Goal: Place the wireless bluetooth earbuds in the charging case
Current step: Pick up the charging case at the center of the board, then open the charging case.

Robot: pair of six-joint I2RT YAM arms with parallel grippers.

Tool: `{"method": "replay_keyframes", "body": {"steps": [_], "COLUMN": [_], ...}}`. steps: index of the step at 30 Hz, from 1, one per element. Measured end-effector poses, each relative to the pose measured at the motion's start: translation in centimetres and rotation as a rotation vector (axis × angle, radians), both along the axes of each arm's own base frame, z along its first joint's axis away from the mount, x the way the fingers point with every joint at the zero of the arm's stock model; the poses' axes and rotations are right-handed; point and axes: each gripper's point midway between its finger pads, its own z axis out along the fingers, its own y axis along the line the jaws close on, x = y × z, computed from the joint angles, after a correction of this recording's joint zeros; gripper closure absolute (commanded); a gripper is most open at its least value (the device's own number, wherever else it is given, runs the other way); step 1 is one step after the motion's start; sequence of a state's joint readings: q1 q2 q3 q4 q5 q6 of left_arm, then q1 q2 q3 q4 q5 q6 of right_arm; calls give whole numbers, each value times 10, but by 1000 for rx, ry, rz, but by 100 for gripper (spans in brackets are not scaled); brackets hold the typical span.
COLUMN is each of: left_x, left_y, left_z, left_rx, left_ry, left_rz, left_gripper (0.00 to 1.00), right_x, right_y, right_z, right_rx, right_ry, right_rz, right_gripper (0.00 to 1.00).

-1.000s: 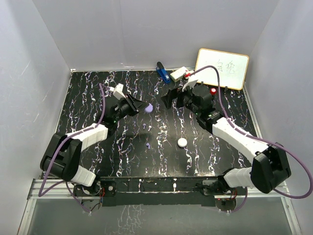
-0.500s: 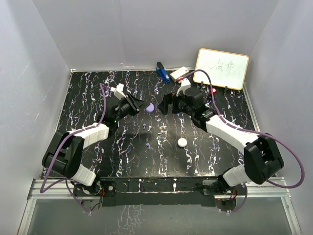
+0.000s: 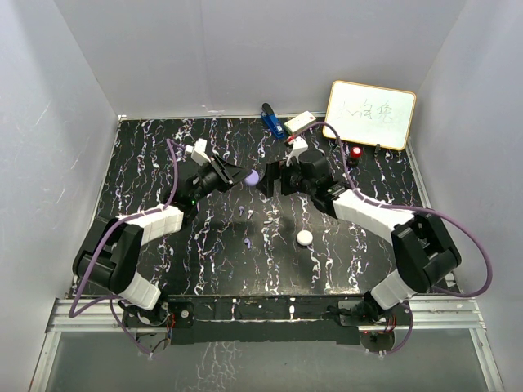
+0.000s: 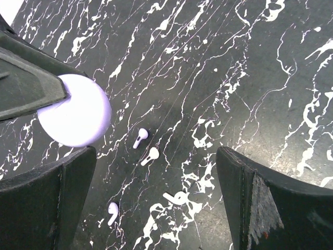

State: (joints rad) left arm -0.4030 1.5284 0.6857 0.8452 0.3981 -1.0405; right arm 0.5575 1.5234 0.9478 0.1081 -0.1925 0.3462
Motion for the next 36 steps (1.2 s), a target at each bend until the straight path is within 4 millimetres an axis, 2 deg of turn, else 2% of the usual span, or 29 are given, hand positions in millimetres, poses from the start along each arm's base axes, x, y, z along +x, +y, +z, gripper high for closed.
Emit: {"method": "replay_keyframes", "body": {"steps": [5,11,21,25,29,31,36], "left_x": [0,2,5,4,3,2,2], "left_y": [-1,-1,2,3,2,2,2], "left_z": [3,3,-5,-6,-8,-8,-9], "left_rx": [-12,-23,0,23,32,31,32], "left_ry": [-5,-8,11,12,21,21,23], "left_rz": [-4,-1,21,20,16,14,13], "left_gripper": [100,100,100,100,100,100,100], "right_x": [-1,1,2,-3,-5,-6,-4], "right_y": [7,11,15,10,6,4,2], "right_z": [-9,-10,-17,-4,30,40,41], "right_rx": [2,7,-3,4,40,49,39], "right_ry": [16,22,40,21,-50,-74,-80], "right_rz": [13,22,33,24,14,8,-3], "right_gripper": [2,2,2,2,2,2,2]}}
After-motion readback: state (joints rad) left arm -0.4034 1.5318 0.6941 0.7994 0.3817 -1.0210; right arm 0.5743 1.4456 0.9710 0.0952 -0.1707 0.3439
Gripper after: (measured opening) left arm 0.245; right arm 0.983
